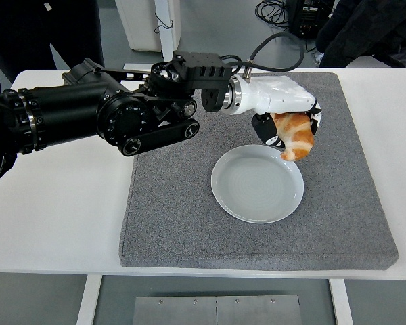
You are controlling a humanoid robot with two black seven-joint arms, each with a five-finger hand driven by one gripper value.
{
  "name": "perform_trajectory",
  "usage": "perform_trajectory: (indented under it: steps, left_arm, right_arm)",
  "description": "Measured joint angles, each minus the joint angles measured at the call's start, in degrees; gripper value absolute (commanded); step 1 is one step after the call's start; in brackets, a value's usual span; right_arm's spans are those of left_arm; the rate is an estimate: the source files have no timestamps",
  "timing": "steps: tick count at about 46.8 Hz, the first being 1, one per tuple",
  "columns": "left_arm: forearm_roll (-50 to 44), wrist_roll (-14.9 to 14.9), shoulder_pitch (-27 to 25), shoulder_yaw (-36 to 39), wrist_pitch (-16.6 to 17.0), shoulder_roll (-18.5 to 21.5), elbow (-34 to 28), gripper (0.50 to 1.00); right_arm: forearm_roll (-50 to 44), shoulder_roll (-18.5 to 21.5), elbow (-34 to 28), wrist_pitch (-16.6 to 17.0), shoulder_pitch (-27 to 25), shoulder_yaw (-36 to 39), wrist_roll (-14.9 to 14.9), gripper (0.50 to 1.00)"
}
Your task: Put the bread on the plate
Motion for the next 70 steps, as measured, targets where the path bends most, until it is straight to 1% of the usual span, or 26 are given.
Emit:
perform_trajectory:
  steps: [1, 2, 6, 11, 15, 20, 31, 38, 54, 64, 65, 66, 67, 68, 69, 70]
  left_arm:
    - [0.2, 0.1, 0.4, 0.3, 1.5, 0.0, -0.4, 0.5]
    - [0.3, 0.1, 0.6, 0.5, 1.7, 0.0, -0.9, 0.5]
    - [0.6, 1.2, 1.5, 1.5, 1.6, 0.0, -2.6, 0.5]
    - [0.6, 1.6, 3.3, 2.5, 2.0, 0.0, -3.3, 0.5]
    - [0.7, 1.7, 4.4, 2.6, 2.0, 0.0, -3.5, 0.5]
    - [0.8, 1.6, 4.7, 2.9, 1.9, 0.0, -3.5, 0.5]
    - [0.8, 1.5, 4.7, 6.7, 1.4, 0.0, -5.3, 0.5]
    - [0.8, 1.5, 5.9, 7.6, 1.4, 0.0, -5.3, 0.5]
    - [1.2, 1.6, 7.8, 7.5, 1.4, 1.5, -5.3, 0.5]
    - [1.1, 1.6, 8.5, 7.4, 1.4, 3.3, -5.3, 0.5]
    - [1.1, 1.6, 8.5, 7.4, 1.4, 3.5, -5.3, 0.51]
    - [1.0, 1.6, 8.5, 7.4, 1.4, 3.6, -5.3, 0.67]
    - [0.9, 1.6, 8.5, 7.4, 1.4, 3.7, -5.3, 0.753]
    - [0.8, 1.6, 8.5, 7.4, 1.3, 3.8, -5.4, 0.767]
    - [0.7, 1.6, 8.5, 7.4, 1.1, 4.0, -5.4, 0.805]
    - [0.7, 1.6, 8.5, 7.3, 1.0, 4.1, -5.5, 0.889]
  right_arm:
    - [0.0, 0.0, 0.0, 0.0, 0.0, 0.0, 0.0, 1.0]
    - [0.0, 0.0, 0.0, 0.0, 0.0, 0.0, 0.0, 1.0]
    - [0.0, 0.0, 0.0, 0.0, 0.0, 0.0, 0.0, 1.0]
    - [0.0, 0.0, 0.0, 0.0, 0.0, 0.0, 0.0, 1.0]
    - [0.0, 0.0, 0.0, 0.0, 0.0, 0.0, 0.0, 1.0]
    - [0.0, 0.0, 0.0, 0.0, 0.0, 0.0, 0.0, 1.0]
    - [0.0, 0.0, 0.0, 0.0, 0.0, 0.0, 0.0, 1.0]
    - [0.0, 0.0, 0.0, 0.0, 0.0, 0.0, 0.0, 1.0]
    - [0.0, 0.0, 0.0, 0.0, 0.0, 0.0, 0.0, 1.0]
    - [0.0, 0.0, 0.0, 0.0, 0.0, 0.0, 0.0, 1.0]
    - [0.0, 0.0, 0.0, 0.0, 0.0, 0.0, 0.0, 1.0]
    - [0.0, 0.0, 0.0, 0.0, 0.0, 0.0, 0.0, 1.0]
    - [0.0, 0.0, 0.0, 0.0, 0.0, 0.0, 0.0, 1.0]
    - [0.0, 0.0, 0.0, 0.0, 0.0, 0.0, 0.0, 1.0]
    - [0.0, 0.0, 0.0, 0.0, 0.0, 0.0, 0.0, 1.0]
    - [0.0, 0.0, 0.0, 0.0, 0.0, 0.0, 0.0, 1.0]
